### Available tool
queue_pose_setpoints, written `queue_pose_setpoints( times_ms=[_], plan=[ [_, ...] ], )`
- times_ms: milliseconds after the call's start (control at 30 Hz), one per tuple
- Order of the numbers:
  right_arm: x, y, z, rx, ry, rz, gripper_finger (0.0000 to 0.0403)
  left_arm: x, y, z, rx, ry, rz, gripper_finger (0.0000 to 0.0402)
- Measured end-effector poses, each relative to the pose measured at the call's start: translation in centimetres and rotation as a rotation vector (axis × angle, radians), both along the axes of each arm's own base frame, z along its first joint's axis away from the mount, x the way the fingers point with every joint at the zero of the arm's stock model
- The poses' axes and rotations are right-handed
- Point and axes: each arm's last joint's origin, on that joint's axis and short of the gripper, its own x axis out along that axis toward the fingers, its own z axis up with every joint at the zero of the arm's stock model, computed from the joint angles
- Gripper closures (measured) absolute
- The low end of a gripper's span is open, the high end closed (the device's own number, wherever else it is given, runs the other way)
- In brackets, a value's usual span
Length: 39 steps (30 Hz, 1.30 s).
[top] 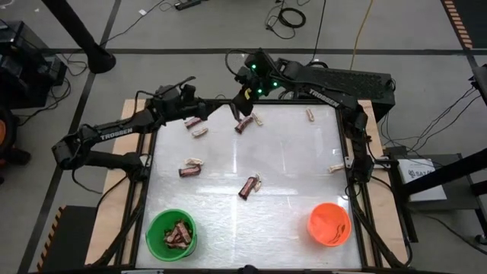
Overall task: Sort candy by brand, put in halloween buckets
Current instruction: Put the brown chocolate bar into the green bucket
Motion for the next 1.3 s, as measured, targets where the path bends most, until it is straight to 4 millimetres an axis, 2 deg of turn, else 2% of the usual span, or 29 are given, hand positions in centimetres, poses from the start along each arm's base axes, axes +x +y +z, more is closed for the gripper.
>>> queue_pose_setpoints(
  times_ms=[167,333,567,1167,1300],
  plan=[
    [0.2,0.6,0.3,0.002,-0.013,0.010,0.0402,1.9,-1.0,-0.3,0.020,-0.045,-0.073,0.0237],
    [0.4,1.2,0.0,0.016,0.007,0.018,0.0402,3.0,-1.9,-0.6,0.028,-0.061,-0.120,0.0237],
    [-0.1,1.6,-0.6,0.045,0.096,0.028,0.0402,3.0,-1.9,-0.8,0.023,-0.046,-0.100,0.0237],
    [0.5,2.9,-0.6,0.033,0.088,0.065,0.0402,2.9,-1.8,-1.1,0.012,-0.015,-0.102,0.0238],
    [0.5,2.9,-0.6,0.034,0.087,0.064,0.0402,2.9,-1.8,-1.1,0.031,-0.008,-0.106,0.0254]
  ],
)
